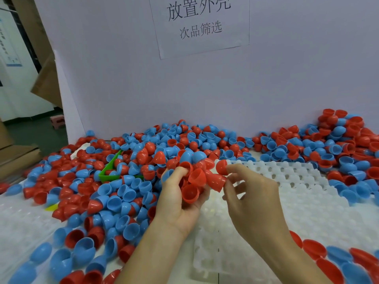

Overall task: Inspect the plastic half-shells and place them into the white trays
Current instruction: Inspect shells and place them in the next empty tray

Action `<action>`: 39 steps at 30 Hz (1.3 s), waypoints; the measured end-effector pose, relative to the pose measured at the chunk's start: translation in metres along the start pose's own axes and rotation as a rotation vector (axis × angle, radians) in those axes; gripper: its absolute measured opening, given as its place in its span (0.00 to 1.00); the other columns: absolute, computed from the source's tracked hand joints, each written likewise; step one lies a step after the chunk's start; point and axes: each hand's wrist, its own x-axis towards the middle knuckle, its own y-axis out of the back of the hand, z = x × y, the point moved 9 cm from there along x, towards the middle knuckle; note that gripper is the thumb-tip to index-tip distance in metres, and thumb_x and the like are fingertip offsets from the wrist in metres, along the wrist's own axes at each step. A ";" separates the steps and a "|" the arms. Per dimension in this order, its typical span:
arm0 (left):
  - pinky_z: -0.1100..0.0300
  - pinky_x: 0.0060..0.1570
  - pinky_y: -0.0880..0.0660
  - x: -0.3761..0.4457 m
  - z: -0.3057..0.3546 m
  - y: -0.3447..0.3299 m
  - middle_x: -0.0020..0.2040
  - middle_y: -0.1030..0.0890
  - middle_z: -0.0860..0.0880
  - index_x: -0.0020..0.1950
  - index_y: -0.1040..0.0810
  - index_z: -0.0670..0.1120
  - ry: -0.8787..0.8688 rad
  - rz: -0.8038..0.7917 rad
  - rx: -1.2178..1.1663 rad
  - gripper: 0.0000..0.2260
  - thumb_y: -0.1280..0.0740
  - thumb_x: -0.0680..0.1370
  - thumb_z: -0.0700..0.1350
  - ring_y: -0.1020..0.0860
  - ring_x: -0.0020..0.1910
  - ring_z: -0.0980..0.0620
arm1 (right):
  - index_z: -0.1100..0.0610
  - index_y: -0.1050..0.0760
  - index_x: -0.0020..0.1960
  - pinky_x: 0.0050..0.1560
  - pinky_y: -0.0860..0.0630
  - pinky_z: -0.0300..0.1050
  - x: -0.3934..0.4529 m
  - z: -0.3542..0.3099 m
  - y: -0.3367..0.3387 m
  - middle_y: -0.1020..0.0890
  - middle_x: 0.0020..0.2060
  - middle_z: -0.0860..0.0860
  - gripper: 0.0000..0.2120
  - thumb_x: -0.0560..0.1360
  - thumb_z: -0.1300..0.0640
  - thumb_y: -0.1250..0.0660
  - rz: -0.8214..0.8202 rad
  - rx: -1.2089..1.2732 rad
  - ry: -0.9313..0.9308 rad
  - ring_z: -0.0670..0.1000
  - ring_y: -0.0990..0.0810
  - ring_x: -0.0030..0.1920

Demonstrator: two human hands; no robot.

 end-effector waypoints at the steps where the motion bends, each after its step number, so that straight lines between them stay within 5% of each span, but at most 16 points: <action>1: 0.52 0.42 0.17 0.000 0.002 0.000 0.45 0.14 0.40 0.56 0.20 0.40 -0.010 0.001 0.007 0.09 0.31 0.76 0.39 0.15 0.38 0.48 | 0.50 0.18 0.51 0.39 0.27 0.25 0.000 -0.003 0.000 0.23 0.32 0.34 0.10 0.75 0.64 0.30 -0.002 0.001 0.022 0.36 0.20 0.41; 8: 0.58 0.30 0.23 0.002 0.070 0.014 0.47 0.16 0.44 0.66 0.23 0.45 -0.356 0.056 0.209 0.16 0.32 0.78 0.40 0.16 0.37 0.52 | 0.36 0.29 0.44 0.37 0.28 0.22 0.001 -0.003 -0.002 0.24 0.27 0.33 0.20 0.74 0.61 0.28 -0.026 0.030 -0.013 0.35 0.20 0.37; 14: 0.50 0.45 0.17 -0.011 0.132 0.037 0.52 0.16 0.47 0.64 0.26 0.58 -0.753 0.257 0.538 0.25 0.28 0.73 0.36 0.15 0.51 0.46 | 0.47 0.19 0.51 0.37 0.27 0.23 -0.001 0.009 -0.009 0.22 0.31 0.35 0.09 0.74 0.59 0.28 -0.073 0.009 -0.068 0.36 0.20 0.39; 17: 0.50 0.46 0.17 -0.009 0.136 0.045 0.47 0.15 0.52 0.62 0.26 0.61 -0.752 0.296 0.582 0.26 0.27 0.72 0.37 0.15 0.49 0.48 | 0.43 0.20 0.50 0.36 0.26 0.24 -0.001 0.009 -0.011 0.22 0.30 0.35 0.11 0.74 0.59 0.28 -0.086 0.034 -0.082 0.37 0.19 0.37; 20: 0.49 0.50 0.18 -0.005 0.129 0.048 0.53 0.17 0.49 0.66 0.28 0.60 -0.707 0.318 0.601 0.28 0.26 0.72 0.38 0.16 0.51 0.48 | 0.36 0.28 0.45 0.36 0.25 0.25 0.000 0.008 -0.010 0.21 0.29 0.37 0.17 0.74 0.58 0.28 -0.094 0.073 -0.093 0.39 0.19 0.36; 26: 0.55 0.41 0.19 -0.007 0.124 0.041 0.53 0.18 0.50 0.62 0.28 0.63 -0.666 0.321 0.722 0.25 0.27 0.74 0.38 0.16 0.49 0.49 | 0.36 0.28 0.44 0.34 0.26 0.25 0.000 0.008 -0.012 0.21 0.30 0.37 0.17 0.75 0.58 0.28 -0.107 0.107 -0.118 0.38 0.19 0.37; 30: 0.66 0.31 0.23 -0.015 0.129 0.025 0.51 0.20 0.50 0.59 0.29 0.64 -0.722 0.267 1.125 0.25 0.27 0.73 0.38 0.17 0.42 0.53 | 0.36 0.28 0.44 0.33 0.26 0.24 0.000 0.011 -0.012 0.21 0.29 0.36 0.18 0.75 0.59 0.28 -0.118 0.106 -0.135 0.37 0.19 0.38; 34: 0.54 0.54 0.25 -0.014 0.118 0.011 0.61 0.30 0.50 0.68 0.32 0.60 -0.704 0.323 1.822 0.29 0.28 0.73 0.38 0.30 0.63 0.46 | 0.36 0.26 0.43 0.34 0.28 0.23 0.000 0.013 -0.014 0.22 0.28 0.35 0.17 0.74 0.59 0.28 -0.130 0.083 -0.152 0.36 0.20 0.39; 39: 0.53 0.51 0.30 -0.011 0.105 0.023 0.68 0.39 0.51 0.65 0.34 0.62 -0.521 0.443 2.013 0.26 0.31 0.75 0.40 0.42 0.69 0.43 | 0.41 0.23 0.47 0.36 0.28 0.22 -0.001 0.014 -0.014 0.21 0.31 0.37 0.13 0.75 0.60 0.28 -0.138 0.050 -0.143 0.33 0.22 0.42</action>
